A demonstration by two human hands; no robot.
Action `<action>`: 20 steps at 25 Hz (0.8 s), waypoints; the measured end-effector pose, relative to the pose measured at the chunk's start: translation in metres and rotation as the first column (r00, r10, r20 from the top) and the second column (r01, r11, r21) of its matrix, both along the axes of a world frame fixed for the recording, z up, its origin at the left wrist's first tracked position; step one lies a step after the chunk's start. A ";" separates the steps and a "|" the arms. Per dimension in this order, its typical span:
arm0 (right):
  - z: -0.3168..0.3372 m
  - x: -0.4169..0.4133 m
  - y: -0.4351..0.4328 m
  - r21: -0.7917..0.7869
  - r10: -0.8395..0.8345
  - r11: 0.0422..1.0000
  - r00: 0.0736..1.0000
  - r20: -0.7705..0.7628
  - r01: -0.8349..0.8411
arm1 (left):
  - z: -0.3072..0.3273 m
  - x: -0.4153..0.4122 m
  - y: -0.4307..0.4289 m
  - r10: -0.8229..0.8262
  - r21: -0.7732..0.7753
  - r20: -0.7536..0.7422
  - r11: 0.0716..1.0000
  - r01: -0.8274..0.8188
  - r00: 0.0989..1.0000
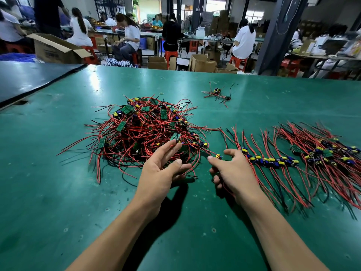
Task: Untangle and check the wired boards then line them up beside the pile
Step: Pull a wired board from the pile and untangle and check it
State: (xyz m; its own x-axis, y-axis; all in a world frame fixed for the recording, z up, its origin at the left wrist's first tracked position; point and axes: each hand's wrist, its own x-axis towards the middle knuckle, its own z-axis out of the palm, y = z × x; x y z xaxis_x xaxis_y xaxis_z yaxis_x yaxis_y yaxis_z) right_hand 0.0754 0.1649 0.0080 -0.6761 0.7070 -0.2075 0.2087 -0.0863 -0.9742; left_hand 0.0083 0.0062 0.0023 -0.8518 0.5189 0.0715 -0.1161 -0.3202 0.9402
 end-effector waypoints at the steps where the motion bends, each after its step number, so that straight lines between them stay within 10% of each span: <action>1: -0.001 0.000 0.001 0.029 0.010 1.000 1.000 0.010 -0.010 | -0.001 0.000 0.000 -0.006 -0.011 -0.007 1.000 0.006 1.000; 10: 0.007 0.005 -0.005 0.057 0.418 0.899 0.890 0.180 -0.434 | -0.007 -0.001 0.000 -0.027 -0.038 -0.051 0.999 0.025 0.998; 20: 0.013 -0.003 0.001 0.016 0.134 0.991 0.956 -0.261 -0.135 | 0.012 0.008 -0.004 0.057 0.071 -0.131 0.996 -0.048 0.990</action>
State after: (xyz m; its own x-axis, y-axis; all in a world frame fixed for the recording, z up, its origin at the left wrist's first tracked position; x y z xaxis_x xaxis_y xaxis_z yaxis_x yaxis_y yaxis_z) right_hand 0.0721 0.1660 0.0209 -0.7957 0.6055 -0.0128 -0.0425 -0.0770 -0.9961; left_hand 0.0161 0.0023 0.0143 -0.8583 0.4640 0.2191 0.0268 -0.3859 0.9221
